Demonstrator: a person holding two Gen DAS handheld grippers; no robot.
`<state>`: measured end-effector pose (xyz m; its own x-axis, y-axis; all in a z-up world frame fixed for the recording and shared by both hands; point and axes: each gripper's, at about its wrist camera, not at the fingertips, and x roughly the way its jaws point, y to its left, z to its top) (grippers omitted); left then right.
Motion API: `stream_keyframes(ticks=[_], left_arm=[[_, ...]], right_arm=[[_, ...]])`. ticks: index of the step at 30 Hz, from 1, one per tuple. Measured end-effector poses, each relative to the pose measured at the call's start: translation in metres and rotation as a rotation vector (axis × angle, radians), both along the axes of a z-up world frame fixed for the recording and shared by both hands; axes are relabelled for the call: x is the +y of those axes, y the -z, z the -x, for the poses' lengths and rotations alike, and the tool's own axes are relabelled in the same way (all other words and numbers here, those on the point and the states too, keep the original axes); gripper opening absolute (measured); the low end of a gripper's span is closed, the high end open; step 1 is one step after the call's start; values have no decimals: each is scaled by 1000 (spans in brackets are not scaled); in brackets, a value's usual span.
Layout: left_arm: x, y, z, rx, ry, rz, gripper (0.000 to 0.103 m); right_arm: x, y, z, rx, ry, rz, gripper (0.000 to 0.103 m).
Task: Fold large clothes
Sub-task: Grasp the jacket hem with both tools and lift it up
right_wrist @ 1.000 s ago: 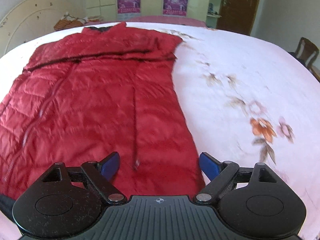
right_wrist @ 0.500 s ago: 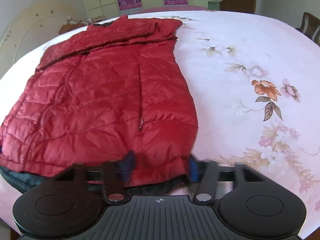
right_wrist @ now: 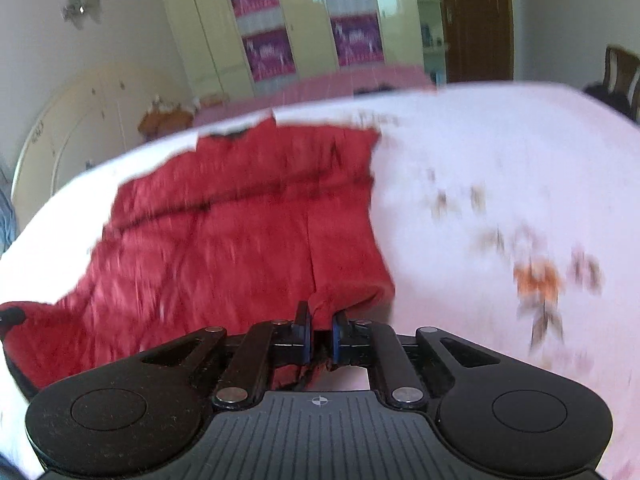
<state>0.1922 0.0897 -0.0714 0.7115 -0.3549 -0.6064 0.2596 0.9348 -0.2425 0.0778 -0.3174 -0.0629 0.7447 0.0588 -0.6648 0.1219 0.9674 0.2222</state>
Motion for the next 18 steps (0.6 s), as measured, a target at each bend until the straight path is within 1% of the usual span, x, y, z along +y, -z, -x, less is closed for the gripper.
stream_keyframes(ticks=[4, 10, 13, 18], left_arm=[[-10, -21, -31, -81, -24, 13, 8], [-37, -44, -89, -192, -28, -47, 8], [-49, -48, -122, -216, -40, -58, 8], [-65, -46, -178, -247, -87, -78, 8]], right_arm=[[-4, -18, -41, -76, 8, 23, 9], [-15, -30, -115, -137, 35, 33, 9], [-19, -34, -152, -157, 38, 47, 9], [-29, -34, -220, -167, 61, 67, 9]])
